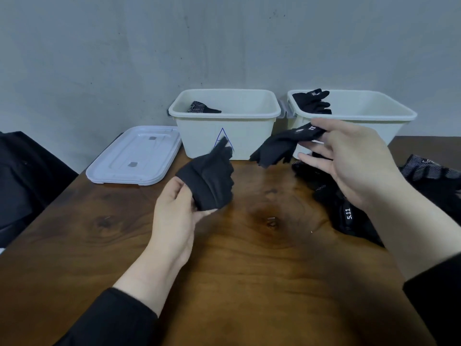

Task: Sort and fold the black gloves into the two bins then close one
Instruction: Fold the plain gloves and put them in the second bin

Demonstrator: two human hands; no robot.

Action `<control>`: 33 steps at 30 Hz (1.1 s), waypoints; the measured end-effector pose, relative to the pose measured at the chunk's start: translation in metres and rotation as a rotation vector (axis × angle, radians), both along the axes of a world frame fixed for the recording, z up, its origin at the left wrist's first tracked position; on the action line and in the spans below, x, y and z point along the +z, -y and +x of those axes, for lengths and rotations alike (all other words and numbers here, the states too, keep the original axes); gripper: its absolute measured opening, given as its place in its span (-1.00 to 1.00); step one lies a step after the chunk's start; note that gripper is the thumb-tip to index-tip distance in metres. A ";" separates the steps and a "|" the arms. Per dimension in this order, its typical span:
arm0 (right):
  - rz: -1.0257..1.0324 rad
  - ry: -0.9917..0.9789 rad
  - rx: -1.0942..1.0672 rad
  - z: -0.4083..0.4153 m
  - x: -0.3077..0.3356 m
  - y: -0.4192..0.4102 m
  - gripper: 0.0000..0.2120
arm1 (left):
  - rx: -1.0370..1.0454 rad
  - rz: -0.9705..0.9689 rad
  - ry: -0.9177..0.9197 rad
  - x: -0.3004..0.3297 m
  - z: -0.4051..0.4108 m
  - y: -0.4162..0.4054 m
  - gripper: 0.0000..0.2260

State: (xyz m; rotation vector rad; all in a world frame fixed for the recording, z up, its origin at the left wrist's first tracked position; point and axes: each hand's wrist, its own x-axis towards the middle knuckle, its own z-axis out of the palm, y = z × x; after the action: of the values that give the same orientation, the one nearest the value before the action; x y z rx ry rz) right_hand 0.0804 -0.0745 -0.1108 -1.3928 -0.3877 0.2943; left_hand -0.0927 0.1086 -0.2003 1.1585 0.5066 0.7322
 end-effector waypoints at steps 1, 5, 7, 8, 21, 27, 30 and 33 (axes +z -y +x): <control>-0.082 0.095 0.005 0.001 0.002 0.000 -0.64 | -0.018 -0.100 0.025 0.003 -0.001 0.003 -0.76; -0.542 0.512 -0.081 0.004 0.013 0.000 -0.88 | -0.141 -0.213 -0.220 -0.001 -0.013 0.011 -0.71; -0.742 0.701 -0.158 0.005 0.016 -0.002 -0.93 | -0.194 -0.030 -0.439 -0.001 -0.022 0.010 -0.77; -0.802 0.769 -0.181 0.005 0.016 -0.005 -0.87 | -0.210 0.101 -0.522 -0.002 -0.026 0.008 -0.82; -0.735 0.879 -0.141 -0.014 0.011 -0.044 -0.80 | -0.366 1.177 -0.543 -0.028 -0.036 -0.012 -0.71; -0.750 1.178 0.089 -0.067 -0.075 -0.030 -0.80 | -0.396 1.138 -0.500 -0.030 -0.038 -0.015 -0.77; -0.840 1.178 0.205 -0.082 -0.117 -0.019 -0.75 | -0.398 1.163 -0.503 -0.030 -0.037 -0.014 -0.81; -0.808 1.171 0.178 -0.082 -0.123 -0.015 -0.74 | -0.367 1.166 -0.502 -0.031 -0.035 -0.014 -0.85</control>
State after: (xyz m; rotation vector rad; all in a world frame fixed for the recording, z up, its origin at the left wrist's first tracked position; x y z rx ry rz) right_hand -0.0019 -0.0593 -0.2336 -2.2440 -1.4750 -0.3150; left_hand -0.1276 0.1228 -0.2309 2.4851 0.2250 0.3685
